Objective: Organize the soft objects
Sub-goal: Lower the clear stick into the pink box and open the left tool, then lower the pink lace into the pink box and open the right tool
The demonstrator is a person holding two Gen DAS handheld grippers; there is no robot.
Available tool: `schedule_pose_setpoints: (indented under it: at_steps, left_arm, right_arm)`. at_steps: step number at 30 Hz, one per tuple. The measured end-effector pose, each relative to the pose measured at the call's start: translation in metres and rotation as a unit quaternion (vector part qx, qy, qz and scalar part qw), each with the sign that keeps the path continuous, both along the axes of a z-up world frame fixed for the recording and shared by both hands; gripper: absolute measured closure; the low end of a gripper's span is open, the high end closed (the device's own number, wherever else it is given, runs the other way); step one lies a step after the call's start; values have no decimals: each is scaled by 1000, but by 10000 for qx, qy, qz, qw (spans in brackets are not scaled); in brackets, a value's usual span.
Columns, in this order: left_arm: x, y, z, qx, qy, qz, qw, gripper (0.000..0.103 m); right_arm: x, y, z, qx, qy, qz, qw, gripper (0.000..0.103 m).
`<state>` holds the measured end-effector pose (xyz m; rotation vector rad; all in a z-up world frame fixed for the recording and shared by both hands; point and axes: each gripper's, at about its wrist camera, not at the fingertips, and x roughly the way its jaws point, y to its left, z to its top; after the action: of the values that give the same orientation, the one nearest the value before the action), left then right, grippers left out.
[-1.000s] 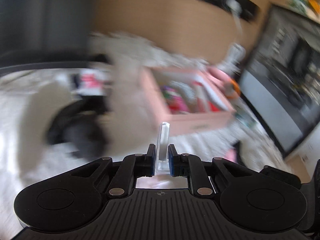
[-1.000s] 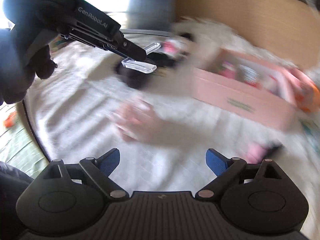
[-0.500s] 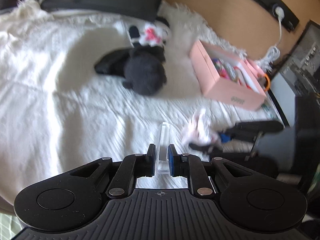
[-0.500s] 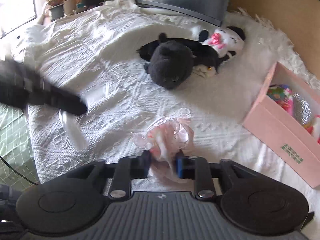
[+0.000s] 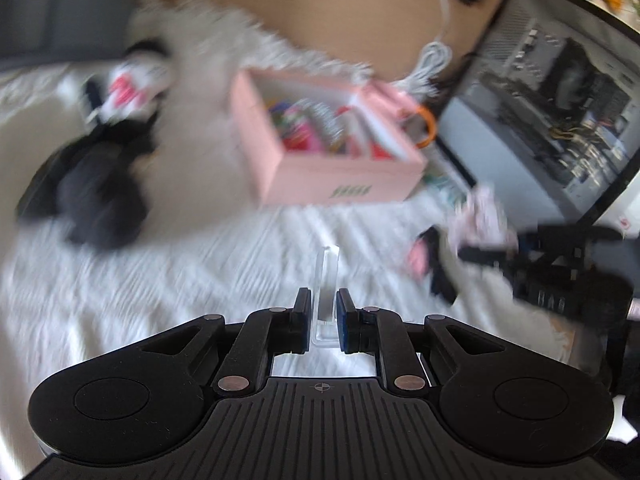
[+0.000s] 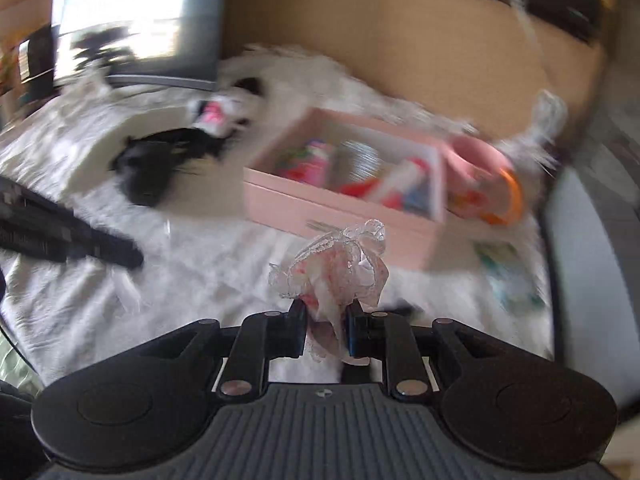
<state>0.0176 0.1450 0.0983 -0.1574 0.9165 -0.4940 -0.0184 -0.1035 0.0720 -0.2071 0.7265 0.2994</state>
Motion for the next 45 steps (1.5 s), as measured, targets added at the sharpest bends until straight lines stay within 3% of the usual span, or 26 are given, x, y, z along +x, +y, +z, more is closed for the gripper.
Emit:
schedule_pose_setpoints:
  at_steps: [6,10,12,14,15,17,19,20,23,26,29,32,35,39,45]
  left_arm:
    - [59,-26,28,-18,-562,-130,9983,87]
    - [114,-47,41,-273,-777,-141,9965,87]
    - [141,-60,37,-439,-694,-205,9964,87]
    - [167,-73,19,-603,-296,-220,9975,87]
    - [177,-79,8,-575,-54,-220,9981,86]
    - [184,-90,-11,-148,-5,-151,9998,86]
    - [181,-99,-22,531,-231,27,9983,86]
    - [179,-99,-24,682,-281,139,9972,86]
    - [168,-83,-19,366,-353,353,9981,86]
    - [145,-66,-9,300,-631,460,9965,86]
    - [121,-50,-5,133,-524,500,9973,86]
    - [92,-33,-5,-8,-333,550,9979,86]
    - [59,-19,-6,-124,-229,624,9977,86]
    - [25,-3,-10,-258,-59,695,9972,86]
    - [-4,24,-23,-216,145,1134,9932,86]
  right_arm:
    - [-10,-25,-8,30,57,-559,9984,84]
    - [-10,-32,-9,52,49,-749,9972,84]
    - [-11,-33,-7,36,8,-799,9968,84]
    - [-9,-34,-5,28,-33,-844,9964,84]
    - [-8,-35,-3,26,-46,-881,9961,84]
    - [-6,-36,-2,29,-55,-944,9955,84]
    - [-3,-39,-1,-6,-39,-1008,9949,84]
    - [-2,-41,-2,-22,-29,-1033,9946,84]
    - [7,-47,2,-3,-2,-1033,9946,84]
    - [28,-46,18,50,-139,-887,9959,84]
    - [63,-38,44,185,-409,-627,9970,84]
    - [121,-30,67,544,-401,-441,9967,84]
    - [190,-16,69,977,111,-262,9948,84]
    - [271,11,40,1617,1054,-219,9809,84]
    - [315,67,-10,1633,1669,-178,9722,84]
